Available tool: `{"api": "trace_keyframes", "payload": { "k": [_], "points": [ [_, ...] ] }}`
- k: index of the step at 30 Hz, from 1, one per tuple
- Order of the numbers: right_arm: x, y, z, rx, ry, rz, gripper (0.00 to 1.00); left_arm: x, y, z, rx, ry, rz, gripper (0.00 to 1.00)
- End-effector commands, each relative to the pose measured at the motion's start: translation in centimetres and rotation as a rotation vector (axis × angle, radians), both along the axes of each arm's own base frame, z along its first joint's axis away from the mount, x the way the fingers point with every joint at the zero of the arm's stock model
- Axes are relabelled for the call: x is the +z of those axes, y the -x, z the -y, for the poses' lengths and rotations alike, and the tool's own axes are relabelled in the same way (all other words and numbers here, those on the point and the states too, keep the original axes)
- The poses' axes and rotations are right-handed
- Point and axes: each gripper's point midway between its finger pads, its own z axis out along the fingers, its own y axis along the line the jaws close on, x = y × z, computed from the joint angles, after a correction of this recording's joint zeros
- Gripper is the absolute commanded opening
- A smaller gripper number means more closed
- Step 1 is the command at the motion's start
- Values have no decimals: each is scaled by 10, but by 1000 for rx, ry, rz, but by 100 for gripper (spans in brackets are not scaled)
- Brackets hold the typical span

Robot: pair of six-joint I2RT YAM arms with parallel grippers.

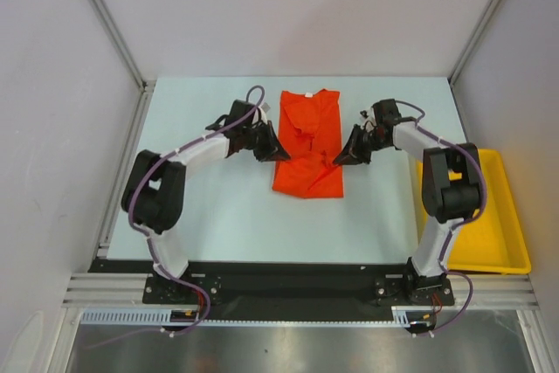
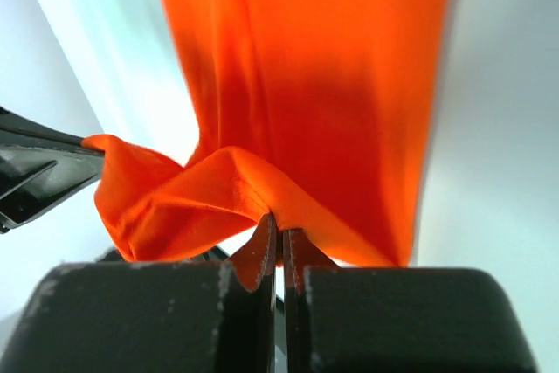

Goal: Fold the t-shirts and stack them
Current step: Fold the tshirt

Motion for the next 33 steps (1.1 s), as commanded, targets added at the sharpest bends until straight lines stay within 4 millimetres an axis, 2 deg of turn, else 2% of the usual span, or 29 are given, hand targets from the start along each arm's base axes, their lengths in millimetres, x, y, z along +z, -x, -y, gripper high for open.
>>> {"api": "trace_keyframes", "payload": {
  "k": [1, 2, 3, 5, 6, 7, 9, 11, 12, 18, 26, 33],
  "points": [
    [-5, -26, 9, 19, 18, -44, 0, 8, -40, 1, 2, 21, 17, 0],
    [-6, -34, 9, 27, 15, -42, 0, 5, -51, -4, 21, 19, 11, 0],
    [3, -45, 10, 26, 9, -31, 0, 3, -57, -6, 25, 22, 7, 0],
    [-3, -55, 11, 29, 6, -38, 0, -4, -74, -9, 36, 33, -9, 0],
    [1, -62, 13, 26, 1, -22, 0, -6, -78, -10, 41, 37, -14, 0],
    [0, -64, 14, 25, -3, -23, 0, -6, -86, -12, 52, 48, -15, 0],
    [-4, -69, 14, 26, -20, -30, 0, -14, -91, -11, 47, 62, -32, 0],
    [-3, -74, 13, 29, -39, -24, 0, -13, -97, -11, 58, 67, -29, 0],
    [-9, -74, 14, 27, -42, -42, 0, -17, -100, -11, 61, 70, -31, 0],
    [-11, -85, 15, 11, -66, -34, 1, -28, -108, -7, 56, 98, -50, 2],
    [-20, -90, 23, 3, -56, -59, 2, -33, -117, -11, 89, 101, -58, 2],
    [-19, -98, 26, -10, -63, -47, 10, -38, -124, -8, 116, 155, -99, 8]
  ]
}}
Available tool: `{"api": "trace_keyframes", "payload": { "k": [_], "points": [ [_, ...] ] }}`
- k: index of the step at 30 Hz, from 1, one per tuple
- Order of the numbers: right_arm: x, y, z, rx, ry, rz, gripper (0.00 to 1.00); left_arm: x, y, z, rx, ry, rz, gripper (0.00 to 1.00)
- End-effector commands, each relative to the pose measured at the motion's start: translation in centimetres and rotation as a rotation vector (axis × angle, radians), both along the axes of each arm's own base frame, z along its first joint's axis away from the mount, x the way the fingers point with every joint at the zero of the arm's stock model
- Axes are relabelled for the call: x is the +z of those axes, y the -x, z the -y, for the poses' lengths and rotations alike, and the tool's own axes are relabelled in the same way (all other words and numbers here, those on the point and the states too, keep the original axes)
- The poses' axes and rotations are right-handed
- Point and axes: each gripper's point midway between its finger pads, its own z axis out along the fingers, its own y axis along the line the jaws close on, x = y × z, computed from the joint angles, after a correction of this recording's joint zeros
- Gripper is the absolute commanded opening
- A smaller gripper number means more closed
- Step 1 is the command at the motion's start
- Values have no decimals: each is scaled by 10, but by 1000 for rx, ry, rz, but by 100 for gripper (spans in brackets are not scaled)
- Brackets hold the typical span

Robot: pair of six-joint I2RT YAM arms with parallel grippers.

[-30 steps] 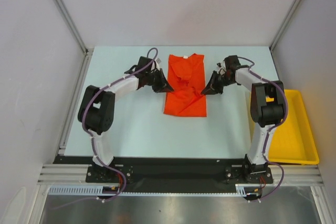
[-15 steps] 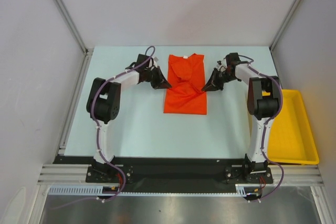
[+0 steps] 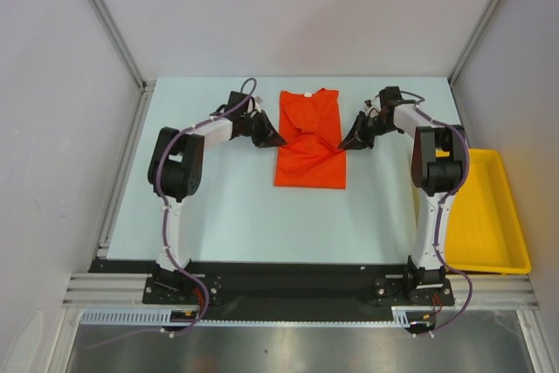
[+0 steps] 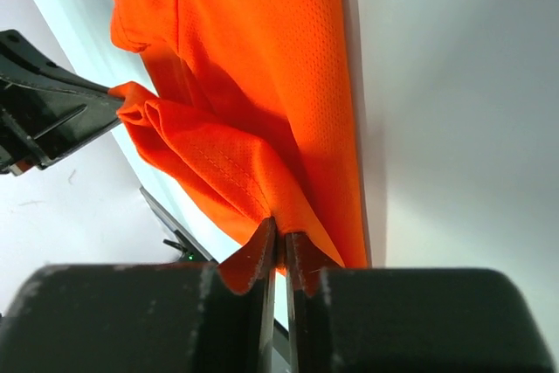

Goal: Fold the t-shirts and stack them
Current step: Fold the tshirt

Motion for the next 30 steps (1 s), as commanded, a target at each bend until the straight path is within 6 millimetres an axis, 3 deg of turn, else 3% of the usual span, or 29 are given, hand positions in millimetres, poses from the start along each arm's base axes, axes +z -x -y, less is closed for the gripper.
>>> {"api": "trace_keyframes", "payload": {
  "k": [1, 5, 7, 9, 10, 12, 13, 15, 16, 17, 18, 19, 22, 23, 25, 26, 30],
  "points": [
    [14, -16, 0, 1, -25, 46, 11, 17, -17, 5, 10, 66, 39, 9],
    [13, -28, 4, -9, -14, 59, 18, 17, -25, 1, 14, 36, 58, 12],
    [4, -37, 13, -29, 2, 52, 33, 18, -32, -5, 9, -10, 81, 42],
    [5, -51, 36, -76, 17, 61, 46, 16, -35, -17, 12, -101, 94, 60],
    [7, -55, 46, -80, 23, 79, 48, 29, -45, -24, -7, -152, 164, 64],
    [22, -57, 67, -92, 90, 85, 54, 31, -45, -48, -13, -283, 188, 65],
    [30, -57, 73, -85, 123, 107, 55, 48, -45, -55, -2, -319, 230, 65],
    [29, -42, 77, -57, 181, 100, 57, 61, -41, -64, -6, -358, 279, 65],
    [44, -36, 76, -52, 191, 137, 58, 70, -28, -61, -19, -334, 296, 65],
    [44, -30, 72, -39, 180, 147, 59, 79, -30, -51, -28, -287, 359, 65],
    [29, -16, 68, -32, 167, 130, 61, 82, -23, -41, -48, -230, 363, 65],
    [34, -13, 65, -32, 150, 150, 62, 74, -11, -32, -79, -204, 346, 66],
    [20, -5, 54, -10, 125, 162, 66, 61, -3, -18, -157, -228, 395, 69],
    [14, -6, 51, 1, 125, 164, 65, 44, -2, -18, -176, -250, 368, 68],
    [5, -9, 50, 12, 155, 173, 60, 35, -8, -18, -189, -279, 361, 61],
    [1, -10, 41, 35, 162, 190, 59, 31, -9, -17, -195, -284, 352, 60],
    [-4, -17, 33, 44, 185, 221, 57, 20, -23, -15, -202, -331, 397, 59]
  ]
}}
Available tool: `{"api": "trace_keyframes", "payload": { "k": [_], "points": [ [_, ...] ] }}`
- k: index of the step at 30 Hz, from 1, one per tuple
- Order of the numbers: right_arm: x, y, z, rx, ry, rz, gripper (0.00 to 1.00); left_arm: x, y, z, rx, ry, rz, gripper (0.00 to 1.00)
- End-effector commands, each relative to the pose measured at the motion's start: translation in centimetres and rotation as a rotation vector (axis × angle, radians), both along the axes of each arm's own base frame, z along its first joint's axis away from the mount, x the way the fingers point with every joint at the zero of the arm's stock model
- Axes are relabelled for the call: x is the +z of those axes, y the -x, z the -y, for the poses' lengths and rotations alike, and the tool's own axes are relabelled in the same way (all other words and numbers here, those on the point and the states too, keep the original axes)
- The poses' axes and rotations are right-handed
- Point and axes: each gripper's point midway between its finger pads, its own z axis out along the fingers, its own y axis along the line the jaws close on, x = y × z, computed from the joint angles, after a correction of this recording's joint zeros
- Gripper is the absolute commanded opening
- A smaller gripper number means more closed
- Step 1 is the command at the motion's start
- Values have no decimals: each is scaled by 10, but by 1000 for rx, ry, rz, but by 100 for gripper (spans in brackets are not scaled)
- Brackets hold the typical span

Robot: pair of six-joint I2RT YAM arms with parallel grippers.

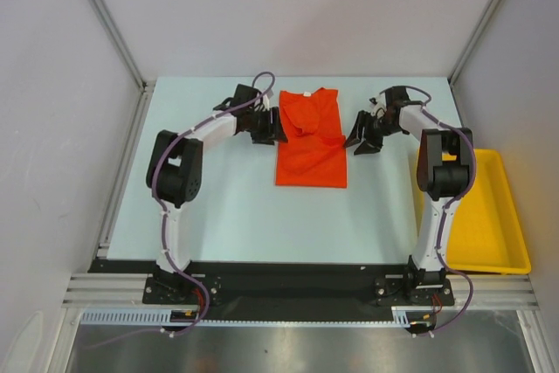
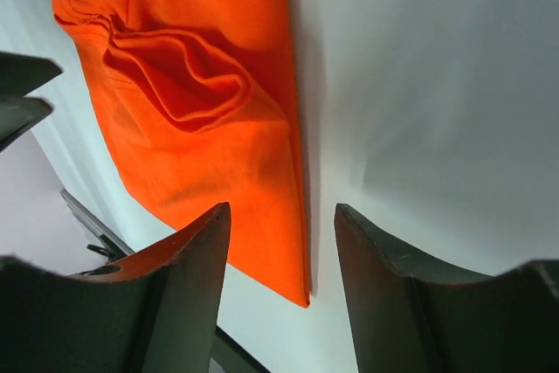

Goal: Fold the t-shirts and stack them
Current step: Fold the tshirt

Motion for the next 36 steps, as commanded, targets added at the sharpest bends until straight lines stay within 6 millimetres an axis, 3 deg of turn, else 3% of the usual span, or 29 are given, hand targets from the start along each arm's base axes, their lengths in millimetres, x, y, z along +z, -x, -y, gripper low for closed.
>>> {"api": "trace_keyframes", "payload": {
  "k": [1, 8, 12, 19, 30, 33, 36],
  "points": [
    [1, -19, -4, 23, 37, 104, 56, 8, -28, -1, -28, -55, 125, 59],
    [0, -20, -3, 24, 55, 84, 49, -5, -45, 2, 5, -106, 142, 49],
    [0, -19, -1, 25, 61, 83, 37, -6, -44, 13, 7, -80, 146, 38],
    [6, -23, -4, 29, 50, 91, 40, -9, -42, 29, -16, -77, 125, 43],
    [16, -21, -11, 42, 38, 103, 41, -11, -41, 16, 4, -140, 146, 48],
    [17, -20, -15, 54, 37, 105, 42, -2, -43, 12, 24, -149, 180, 53],
    [18, -20, -18, 57, 36, 110, 42, -10, -41, 14, 10, -148, 164, 54]
  ]
}}
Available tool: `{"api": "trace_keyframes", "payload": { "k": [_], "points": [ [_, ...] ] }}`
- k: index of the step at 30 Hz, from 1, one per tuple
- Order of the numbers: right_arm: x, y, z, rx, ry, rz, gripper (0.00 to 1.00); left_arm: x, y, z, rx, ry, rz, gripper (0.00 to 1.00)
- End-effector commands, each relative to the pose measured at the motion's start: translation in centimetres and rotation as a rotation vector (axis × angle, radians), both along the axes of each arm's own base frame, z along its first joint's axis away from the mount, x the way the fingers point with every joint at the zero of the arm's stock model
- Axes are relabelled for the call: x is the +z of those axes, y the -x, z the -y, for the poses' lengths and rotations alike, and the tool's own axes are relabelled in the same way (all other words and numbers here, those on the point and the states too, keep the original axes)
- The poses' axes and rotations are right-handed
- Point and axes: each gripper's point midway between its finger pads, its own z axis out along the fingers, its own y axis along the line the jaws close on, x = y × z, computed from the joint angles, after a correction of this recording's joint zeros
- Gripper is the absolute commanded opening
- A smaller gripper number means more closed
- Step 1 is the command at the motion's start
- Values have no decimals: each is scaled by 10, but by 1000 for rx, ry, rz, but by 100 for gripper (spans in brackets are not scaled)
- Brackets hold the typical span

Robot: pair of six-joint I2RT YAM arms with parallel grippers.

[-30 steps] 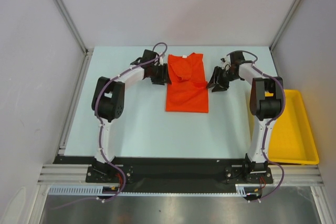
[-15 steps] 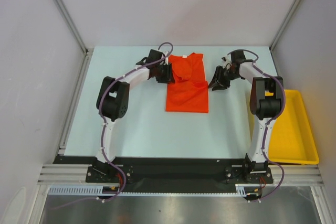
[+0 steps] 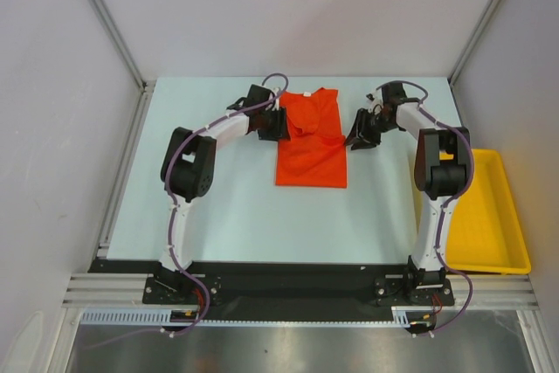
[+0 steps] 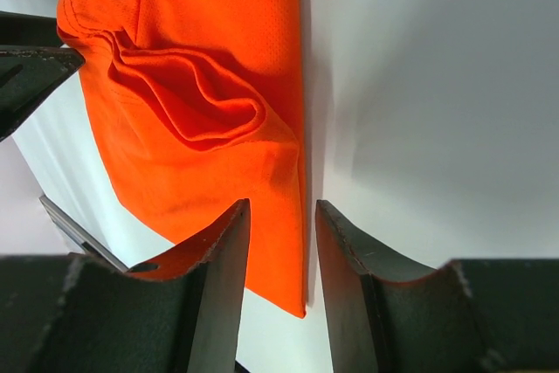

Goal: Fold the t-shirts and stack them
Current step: Fold the tshirt

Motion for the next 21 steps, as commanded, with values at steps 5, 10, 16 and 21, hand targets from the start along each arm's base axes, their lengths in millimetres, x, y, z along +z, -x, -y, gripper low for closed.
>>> {"api": "trace_keyframes", "payload": {
  "k": [5, 10, 16, 21],
  "points": [
    [18, -11, -9, 20, -13, 58, 45, 21, -7, 8, -26, 39, 53, 47],
    [13, -17, -9, 26, 1, 51, 45, 23, -10, 10, -25, 45, 66, 44],
    [4, -19, -9, 22, 4, 24, 45, 25, -13, 13, -24, 56, 64, 44],
    [2, -24, -12, 21, -3, 27, 45, 17, -10, 12, -31, 46, 49, 40]
  ]
}}
